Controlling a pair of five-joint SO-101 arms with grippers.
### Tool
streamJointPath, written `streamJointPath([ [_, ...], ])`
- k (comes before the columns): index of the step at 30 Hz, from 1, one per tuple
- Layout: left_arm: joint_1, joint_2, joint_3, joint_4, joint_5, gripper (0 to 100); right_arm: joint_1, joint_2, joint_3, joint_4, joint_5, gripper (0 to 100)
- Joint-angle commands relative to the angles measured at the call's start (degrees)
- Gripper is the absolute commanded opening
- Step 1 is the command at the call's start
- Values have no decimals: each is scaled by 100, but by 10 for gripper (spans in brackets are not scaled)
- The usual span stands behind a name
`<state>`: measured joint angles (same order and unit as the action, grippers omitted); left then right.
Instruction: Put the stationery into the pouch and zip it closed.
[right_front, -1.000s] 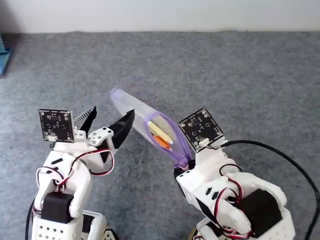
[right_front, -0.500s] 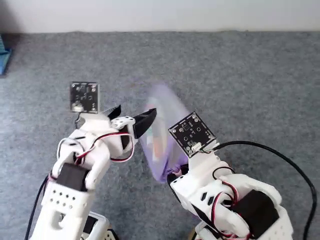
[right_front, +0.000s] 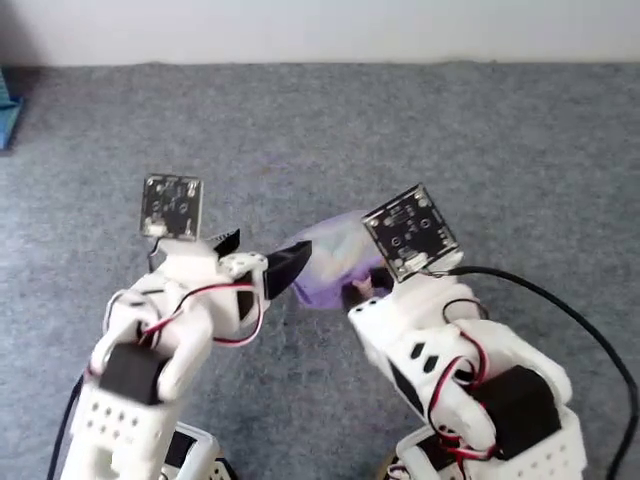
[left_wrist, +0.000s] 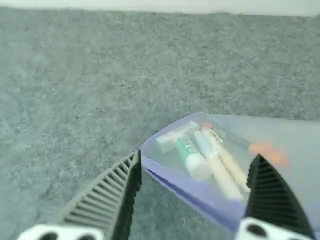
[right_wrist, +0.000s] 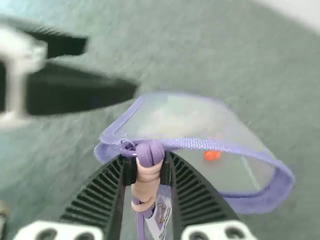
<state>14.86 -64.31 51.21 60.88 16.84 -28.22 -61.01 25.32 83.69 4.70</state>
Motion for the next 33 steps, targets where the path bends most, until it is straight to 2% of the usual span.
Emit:
streamJointPath([
  [1, 18, -818, -40, 264, -431, 322, 382, -4, -246, -382, 334, 7],
  [6, 105, -1688, 207, 659, -686, 322, 505, -13, -246, -462, 316, 7],
  [10, 589, -2136, 400, 932, -914, 322, 505, -22, -246, -462, 308, 7],
  [13, 1011, -2242, 549, 835, -923, 322, 505, -13, -246, -462, 308, 7],
  [16, 1187, -2242, 963, 352, -1029, 322, 505, -13, -246, -435, 308, 7],
  [20, 1178, -2242, 1578, -545, -1723, 321, 479, -13, -246, -409, 308, 7],
  [25, 1222, -2242, 2053, -1503, -2224, 320, 479, -13, -246, -400, 316, 7],
  [28, 1240, -2242, 2202, -1908, -2286, 320, 479, -4, -246, -259, 316, 7],
  [33, 1653, -2242, 2457, -2400, -2295, 318, 479, -13, -237, -110, 308, 7],
])
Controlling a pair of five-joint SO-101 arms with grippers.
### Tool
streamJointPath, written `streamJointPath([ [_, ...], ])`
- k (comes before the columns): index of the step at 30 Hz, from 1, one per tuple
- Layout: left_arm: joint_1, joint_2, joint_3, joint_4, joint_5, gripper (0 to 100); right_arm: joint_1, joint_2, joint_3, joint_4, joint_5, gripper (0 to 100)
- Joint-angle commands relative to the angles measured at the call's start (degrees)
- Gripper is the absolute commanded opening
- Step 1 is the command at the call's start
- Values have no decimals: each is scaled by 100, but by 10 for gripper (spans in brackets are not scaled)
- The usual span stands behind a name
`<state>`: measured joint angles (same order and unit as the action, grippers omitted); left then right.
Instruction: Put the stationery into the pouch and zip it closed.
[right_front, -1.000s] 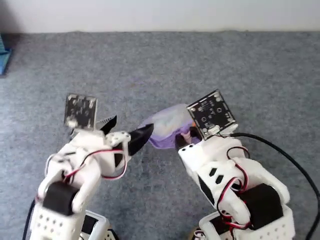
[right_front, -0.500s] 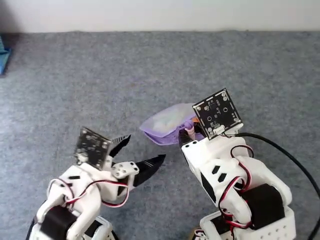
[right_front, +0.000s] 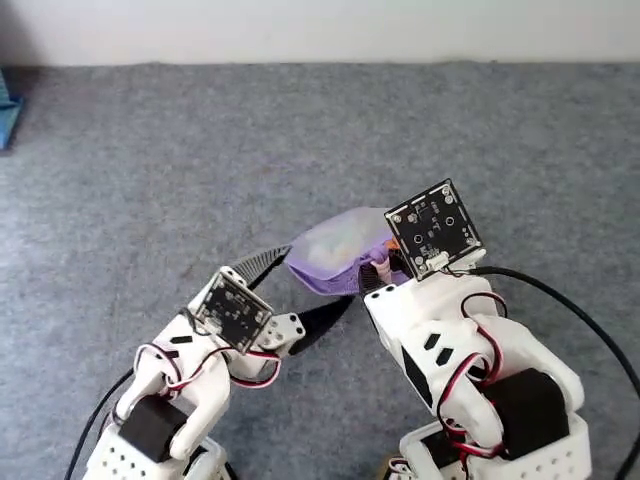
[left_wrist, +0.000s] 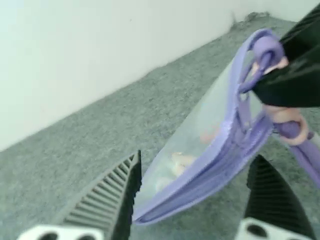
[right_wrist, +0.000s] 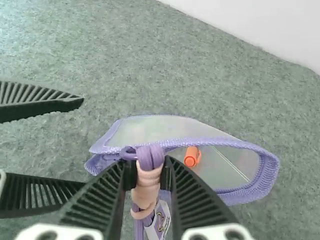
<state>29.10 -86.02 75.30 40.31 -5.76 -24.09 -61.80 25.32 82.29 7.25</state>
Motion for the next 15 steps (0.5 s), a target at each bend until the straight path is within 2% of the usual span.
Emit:
streamJointPath([
  [1, 325, -70, 136, -475, -35, 307, 66, 66, -237, 31, 53, 7],
  [8, 545, -70, 752, -1881, -53, 140, 57, 75, -237, 31, 53, 7],
  [15, 809, -114, 1147, -2154, -264, 123, 66, 48, -237, 31, 53, 7],
])
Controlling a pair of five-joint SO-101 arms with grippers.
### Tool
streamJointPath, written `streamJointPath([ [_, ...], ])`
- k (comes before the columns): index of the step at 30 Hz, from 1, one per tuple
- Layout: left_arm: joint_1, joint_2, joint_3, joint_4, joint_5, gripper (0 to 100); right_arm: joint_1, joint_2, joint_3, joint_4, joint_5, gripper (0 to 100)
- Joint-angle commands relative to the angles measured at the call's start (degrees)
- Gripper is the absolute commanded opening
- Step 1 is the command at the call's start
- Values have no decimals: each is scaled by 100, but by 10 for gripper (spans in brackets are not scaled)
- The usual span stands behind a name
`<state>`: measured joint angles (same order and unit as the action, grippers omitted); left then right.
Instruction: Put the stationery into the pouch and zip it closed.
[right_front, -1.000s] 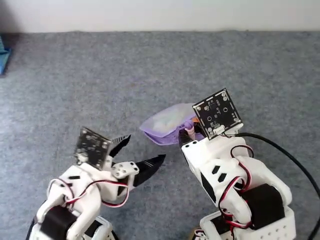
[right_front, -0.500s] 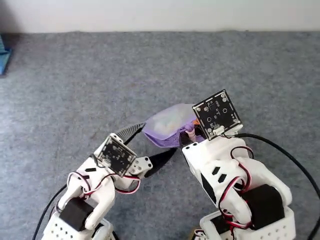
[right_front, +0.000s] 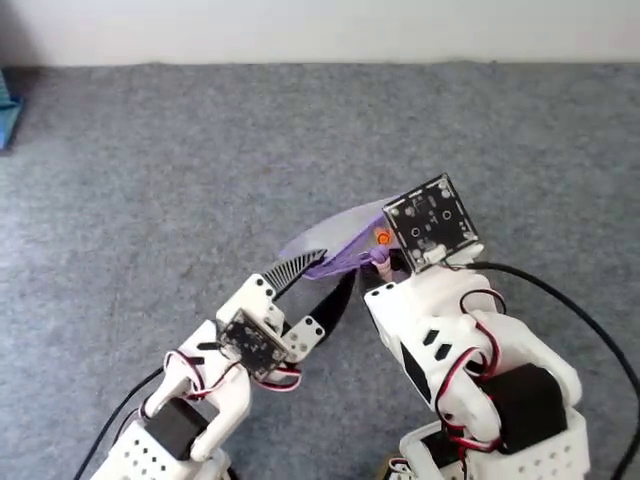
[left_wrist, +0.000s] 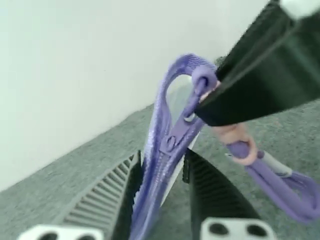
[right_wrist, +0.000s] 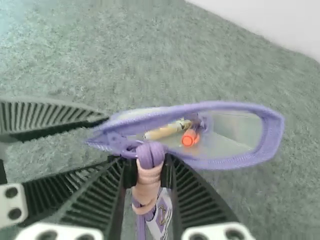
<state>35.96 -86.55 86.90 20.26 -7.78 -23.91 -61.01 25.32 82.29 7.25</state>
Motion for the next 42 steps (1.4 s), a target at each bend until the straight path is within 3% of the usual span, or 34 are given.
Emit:
streamJointPath([
  [1, 193, -62, -13, -149, -70, 123, 57, -22, -237, 31, 53, 7],
  [4, 325, -62, -4, -132, -70, 112, 66, -22, -237, 31, 70, 7],
  [8, 325, -62, -4, -123, -88, 17, 92, -48, -237, 31, 70, 7],
  [15, 290, -70, -22, -114, -88, 13, 620, -57, -246, 22, 88, 7],
  [23, 299, -70, 4, -114, -79, 12, 681, -4, -404, -22, 97, 7],
  [34, -18, -70, -22, -105, -70, 10, 2712, 813, -404, -1095, 211, 7],
  [42, -18, -70, -31, -62, -70, 9, 3248, 1771, -404, -2404, 519, 7],
])
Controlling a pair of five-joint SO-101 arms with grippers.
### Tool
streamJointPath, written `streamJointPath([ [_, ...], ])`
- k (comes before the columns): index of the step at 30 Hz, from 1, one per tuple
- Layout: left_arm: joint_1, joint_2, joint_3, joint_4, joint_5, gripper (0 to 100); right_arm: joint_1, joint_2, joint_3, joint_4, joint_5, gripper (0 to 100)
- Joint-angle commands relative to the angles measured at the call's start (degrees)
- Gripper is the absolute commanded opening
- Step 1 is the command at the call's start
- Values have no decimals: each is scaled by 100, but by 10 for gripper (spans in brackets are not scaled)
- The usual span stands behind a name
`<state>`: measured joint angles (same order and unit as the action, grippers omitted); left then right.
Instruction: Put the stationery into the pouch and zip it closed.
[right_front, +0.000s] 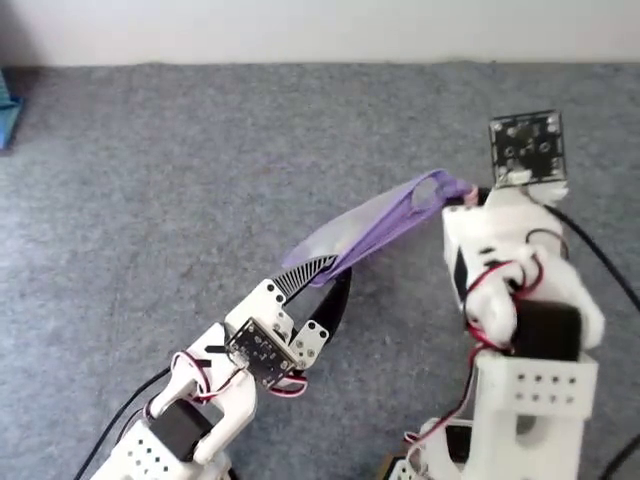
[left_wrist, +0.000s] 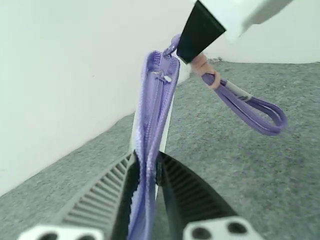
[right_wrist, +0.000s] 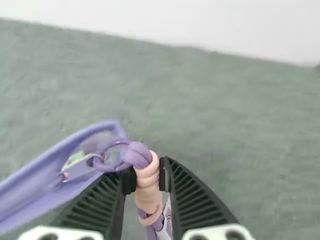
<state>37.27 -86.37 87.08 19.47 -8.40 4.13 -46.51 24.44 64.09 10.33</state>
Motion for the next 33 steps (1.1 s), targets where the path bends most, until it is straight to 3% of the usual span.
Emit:
streamJointPath([
  [1, -149, -88, -57, 88, -9, 9, 567, 470, -316, -787, 281, 7],
  [6, -149, -88, -154, 264, 0, 9, 1033, 1200, -316, -1464, 545, 7],
  [18, -123, -88, -145, 281, -18, 13, 1042, 1367, -431, -1288, 554, 7],
  [22, -220, -88, -145, 281, 18, 118, 945, 1341, -404, -884, 554, 7],
  [27, -879, -88, -145, 281, 422, 298, 954, 1376, -202, -365, 536, 9],
  [33, -2365, -88, -154, 281, 519, 305, 769, 1385, 607, -338, 510, 9],
])
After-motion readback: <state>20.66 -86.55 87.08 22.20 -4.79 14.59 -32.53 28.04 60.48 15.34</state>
